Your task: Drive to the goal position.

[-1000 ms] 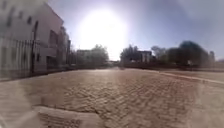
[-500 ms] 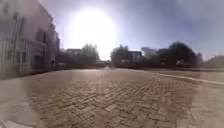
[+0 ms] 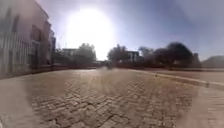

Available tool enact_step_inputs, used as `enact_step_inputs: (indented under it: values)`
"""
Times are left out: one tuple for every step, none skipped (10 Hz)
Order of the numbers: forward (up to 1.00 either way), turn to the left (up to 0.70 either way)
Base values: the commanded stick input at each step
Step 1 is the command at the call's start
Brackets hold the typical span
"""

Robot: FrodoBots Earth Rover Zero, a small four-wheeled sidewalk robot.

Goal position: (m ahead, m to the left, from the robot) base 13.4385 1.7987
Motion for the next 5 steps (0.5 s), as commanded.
enact_step_inputs:
  values:
    - [1.0, 0.0]
    - [1.0, 0.0]
    - [1.0, 0.0]
    - [1.0, 0.0]
    - [1.0, 0.07]
